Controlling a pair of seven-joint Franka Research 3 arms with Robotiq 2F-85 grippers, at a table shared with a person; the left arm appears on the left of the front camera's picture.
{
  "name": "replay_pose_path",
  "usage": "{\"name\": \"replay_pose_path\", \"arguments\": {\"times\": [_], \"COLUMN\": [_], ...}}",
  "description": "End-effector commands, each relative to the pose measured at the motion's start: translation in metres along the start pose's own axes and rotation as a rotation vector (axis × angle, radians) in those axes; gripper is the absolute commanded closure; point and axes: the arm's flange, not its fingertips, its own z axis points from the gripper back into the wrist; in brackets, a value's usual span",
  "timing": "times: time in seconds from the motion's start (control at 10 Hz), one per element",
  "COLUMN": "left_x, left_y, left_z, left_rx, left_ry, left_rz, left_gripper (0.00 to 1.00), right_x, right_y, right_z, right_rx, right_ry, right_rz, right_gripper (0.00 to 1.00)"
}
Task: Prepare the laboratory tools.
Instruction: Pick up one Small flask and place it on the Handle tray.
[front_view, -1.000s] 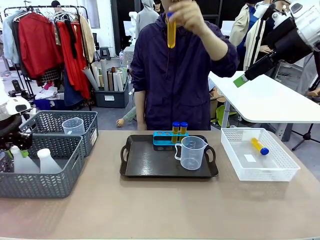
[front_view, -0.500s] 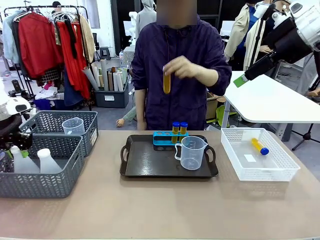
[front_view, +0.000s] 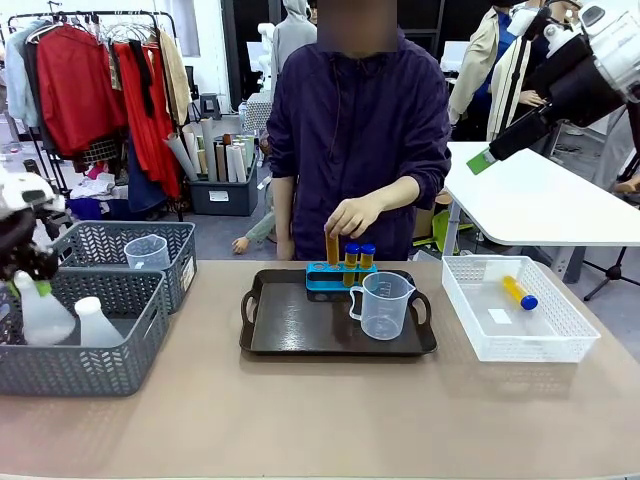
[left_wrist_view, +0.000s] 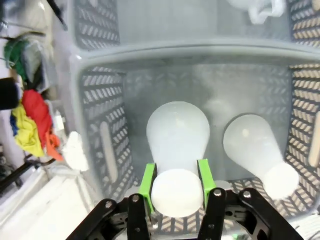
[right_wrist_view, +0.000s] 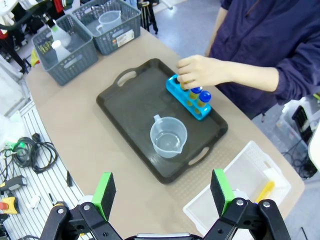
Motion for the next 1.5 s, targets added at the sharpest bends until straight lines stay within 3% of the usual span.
{"name": "replay_pose_path", "arguments": {"times": [0.0, 0.4, 0.7, 0.9, 1.4], "left_x": [0.008, 0.039, 0.066, 0.077, 0.071], "left_y": [0.007, -0.028, -0.079, -0.099, -0.108], "left_z": [0.06, 0.163, 0.217, 0.23, 0.224], "left_rx": [0.01, -0.003, -0.005, -0.039, 0.0], "left_ry": [-0.074, -0.21, -0.28, -0.306, -0.311], "left_rz": [-0.044, -0.213, -0.398, -0.459, -0.426], "left_gripper": [1.0, 1.0, 1.0, 1.0, 1.0], "right_x": [0.001, 0.001, 0.001, 0.001, 0.001], "right_y": [0.0, 0.0, 0.0, 0.0, 0.0], "right_z": [0.001, 0.001, 0.001, 0.001, 0.001], "right_rx": [0.018, 0.018, 0.018, 0.018, 0.018], "right_ry": [-0.016, -0.016, -0.016, -0.016, -0.016], "right_rz": [0.001, 0.001, 0.001, 0.001, 0.001], "right_gripper": [0.0, 0.0, 0.0, 0.0, 0.0]}}
